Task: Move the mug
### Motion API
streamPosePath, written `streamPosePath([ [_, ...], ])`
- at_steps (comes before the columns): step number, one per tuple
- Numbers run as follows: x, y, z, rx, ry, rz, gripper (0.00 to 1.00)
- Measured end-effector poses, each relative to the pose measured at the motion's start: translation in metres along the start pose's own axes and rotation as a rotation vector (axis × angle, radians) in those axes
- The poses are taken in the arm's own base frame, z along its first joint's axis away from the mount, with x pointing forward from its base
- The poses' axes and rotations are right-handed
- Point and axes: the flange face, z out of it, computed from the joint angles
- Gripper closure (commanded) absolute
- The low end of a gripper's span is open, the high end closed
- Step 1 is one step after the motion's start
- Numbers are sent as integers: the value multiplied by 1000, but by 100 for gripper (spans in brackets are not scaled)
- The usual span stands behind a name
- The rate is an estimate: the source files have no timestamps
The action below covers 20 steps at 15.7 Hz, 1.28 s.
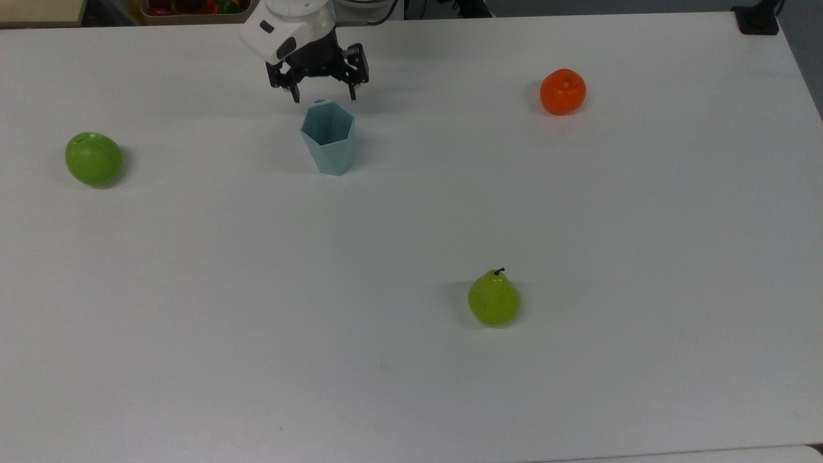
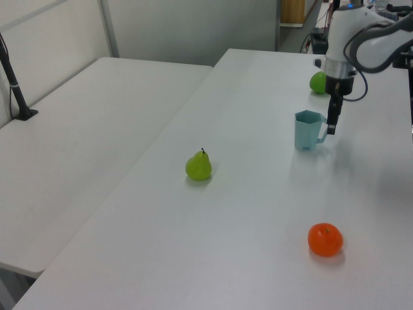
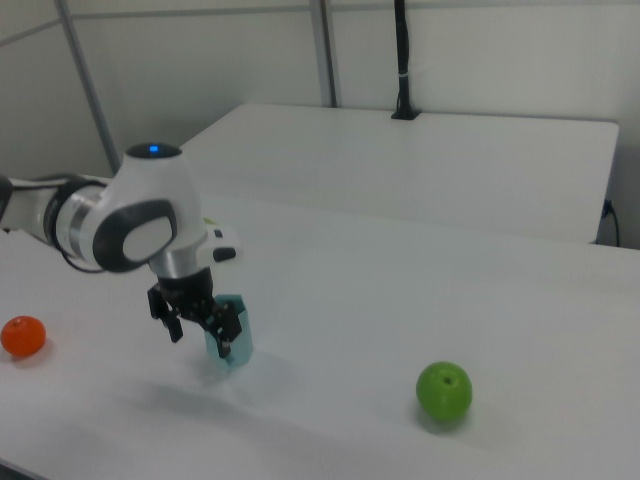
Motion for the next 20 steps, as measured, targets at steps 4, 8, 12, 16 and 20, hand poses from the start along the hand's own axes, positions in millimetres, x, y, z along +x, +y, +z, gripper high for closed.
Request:
streamPosePath([
  [4,11,-3,-88,19,-85,-8,0],
  [8,11,-8,-178,28,-117,-2,0],
  [12,13,-16,-233,17,-69,138,0],
  [16,23,-20,-262,17,-2,167,0],
  [20,45,-17,-268,12,125,159,0],
])
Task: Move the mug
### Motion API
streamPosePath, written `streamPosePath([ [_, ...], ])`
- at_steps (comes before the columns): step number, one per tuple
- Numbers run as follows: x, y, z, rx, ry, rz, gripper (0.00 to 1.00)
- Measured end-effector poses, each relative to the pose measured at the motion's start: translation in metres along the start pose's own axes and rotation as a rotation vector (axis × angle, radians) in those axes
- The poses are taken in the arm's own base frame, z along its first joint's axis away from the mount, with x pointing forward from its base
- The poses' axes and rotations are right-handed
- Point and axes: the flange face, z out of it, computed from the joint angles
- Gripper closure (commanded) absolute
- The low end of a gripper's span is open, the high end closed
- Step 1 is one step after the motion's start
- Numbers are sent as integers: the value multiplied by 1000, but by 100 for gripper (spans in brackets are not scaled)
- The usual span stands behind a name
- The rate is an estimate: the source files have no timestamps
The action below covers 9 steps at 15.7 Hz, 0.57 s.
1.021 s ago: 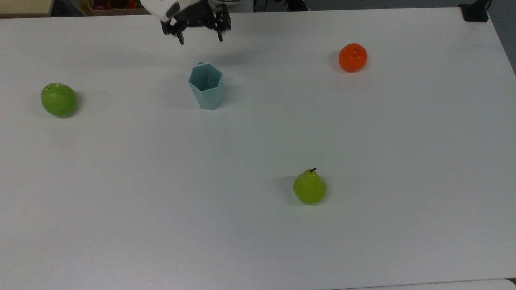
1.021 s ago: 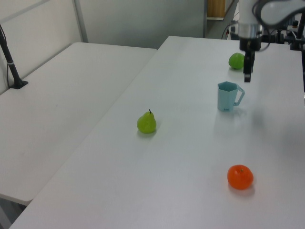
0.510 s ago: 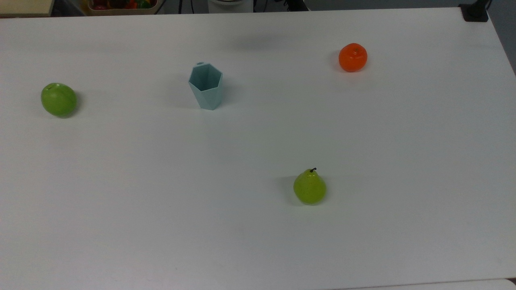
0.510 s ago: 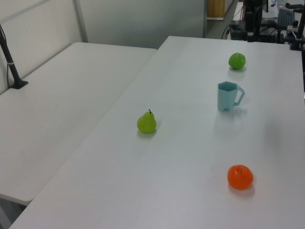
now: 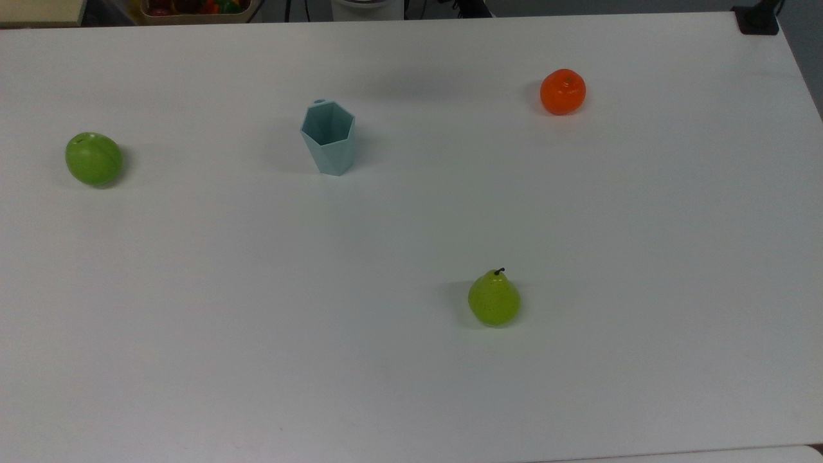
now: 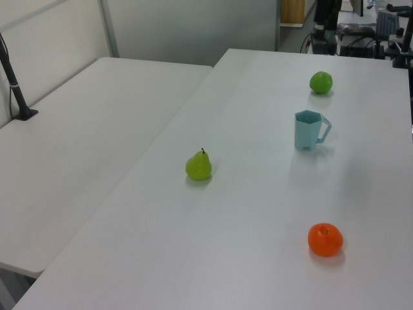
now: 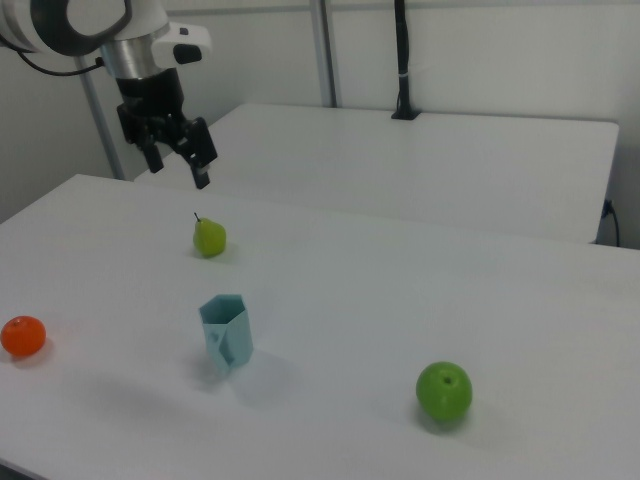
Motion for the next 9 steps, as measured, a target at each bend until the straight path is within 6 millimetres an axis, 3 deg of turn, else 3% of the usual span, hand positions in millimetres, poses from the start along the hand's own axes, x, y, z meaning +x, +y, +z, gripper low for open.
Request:
streamPosePath([
  [4,18,5,13,-1,54,-45,0],
  [9,21,6,20,-2,41,-45,0],
])
